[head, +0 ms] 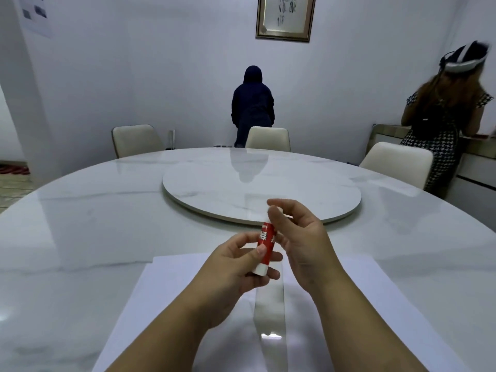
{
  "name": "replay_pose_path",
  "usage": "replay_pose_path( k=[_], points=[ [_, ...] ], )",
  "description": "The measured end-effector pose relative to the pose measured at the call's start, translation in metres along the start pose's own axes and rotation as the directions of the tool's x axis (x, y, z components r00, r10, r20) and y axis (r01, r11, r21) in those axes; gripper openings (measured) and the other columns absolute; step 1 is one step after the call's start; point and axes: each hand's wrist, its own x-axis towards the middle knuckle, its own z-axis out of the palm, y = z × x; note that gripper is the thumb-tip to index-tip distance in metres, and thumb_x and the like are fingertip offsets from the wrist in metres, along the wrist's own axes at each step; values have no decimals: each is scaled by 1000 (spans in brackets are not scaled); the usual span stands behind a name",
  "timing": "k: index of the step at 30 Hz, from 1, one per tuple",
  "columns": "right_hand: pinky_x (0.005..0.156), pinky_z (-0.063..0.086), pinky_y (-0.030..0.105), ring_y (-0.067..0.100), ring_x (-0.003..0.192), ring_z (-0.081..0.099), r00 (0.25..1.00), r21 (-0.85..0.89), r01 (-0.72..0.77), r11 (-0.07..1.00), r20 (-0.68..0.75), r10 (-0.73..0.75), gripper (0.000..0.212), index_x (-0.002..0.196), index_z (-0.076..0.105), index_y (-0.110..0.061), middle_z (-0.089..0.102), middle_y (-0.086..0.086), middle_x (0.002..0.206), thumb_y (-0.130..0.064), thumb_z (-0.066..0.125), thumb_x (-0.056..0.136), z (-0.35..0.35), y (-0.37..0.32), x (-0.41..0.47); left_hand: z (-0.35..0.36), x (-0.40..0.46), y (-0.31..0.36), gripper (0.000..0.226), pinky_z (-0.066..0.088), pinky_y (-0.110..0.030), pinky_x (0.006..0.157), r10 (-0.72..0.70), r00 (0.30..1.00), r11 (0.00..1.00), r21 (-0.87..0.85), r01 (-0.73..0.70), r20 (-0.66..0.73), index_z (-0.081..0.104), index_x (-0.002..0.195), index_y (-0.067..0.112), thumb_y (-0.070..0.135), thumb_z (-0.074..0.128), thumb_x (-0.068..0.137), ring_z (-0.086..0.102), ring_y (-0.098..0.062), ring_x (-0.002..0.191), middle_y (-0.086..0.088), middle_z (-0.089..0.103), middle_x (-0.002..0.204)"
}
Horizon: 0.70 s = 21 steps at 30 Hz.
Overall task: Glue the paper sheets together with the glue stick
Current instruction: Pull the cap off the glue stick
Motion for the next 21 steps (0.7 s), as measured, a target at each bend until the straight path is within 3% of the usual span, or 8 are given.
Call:
replay_pose_path(
  k=[2,5,7,11,14,16,18,21],
  points=[
    [67,51,26,13,69,59,999,-11,2,1000,-44,-3,9,81,74,-20,65,-6,70,-20,76,72,-2,1,2,2,0,-2,25,54,-32,71,-12,1000,1000,24,12,6,62,111,15,22,57,87,71,-25,77,-13,73,99],
    [79,54,32,18,81,65,998,13,-63,998,11,63,17,95,73,-21,75,6,90,-12,60,89,-3,1,3,2,2,-3,36,54,-31,72,-8,1000,998,54,9,-17,63,109,15,32,59,78,72,-25,78,-12,74,94],
    [86,52,37,21,86,66,995,-13,-91,996,38,92,19,100,70,-19,77,8,93,-15,52,94,-1,1,2,0,3,-2,31,53,-30,69,-5,999,999,50,7,-36,64,108,13,31,56,84,73,-26,79,-10,75,91],
    [74,53,32,13,69,59,997,-83,-70,994,-23,68,27,96,69,-15,64,-3,75,-31,74,74,4,3,0,-2,3,-3,25,53,-29,65,-24,998,1000,10,24,-59,67,104,9,24,54,89,73,-31,82,-8,72,87],
    [60,50,23,10,57,56,994,-32,-99,995,-40,98,15,89,71,-12,58,-1,67,-9,76,75,1,2,1,-2,3,-5,24,55,-30,68,-43,997,998,49,46,-65,70,102,8,22,56,88,71,-25,86,-8,72,86],
    [62,49,22,11,62,58,991,-12,-136,991,-18,135,12,86,72,-11,60,1,69,-4,71,78,0,-3,2,-3,5,-5,22,52,-27,74,-42,997,990,133,51,-71,72,100,13,24,57,88,69,-17,90,-6,75,88],
    [70,48,23,12,73,62,992,72,-82,994,-85,88,13,86,72,-13,67,1,75,-3,66,82,-3,-12,8,-4,5,-4,20,50,-23,76,-39,997,987,155,50,-73,73,95,17,25,57,89,68,-13,87,-3,76,89],
    [77,46,21,10,83,65,951,264,130,956,-305,-45,16,91,69,-18,71,0,87,-4,62,86,-16,-33,23,-7,4,-2,16,48,-21,76,-36,996,982,184,50,-78,72,95,18,21,57,89,68,-7,83,1,76,88]
  ],
)
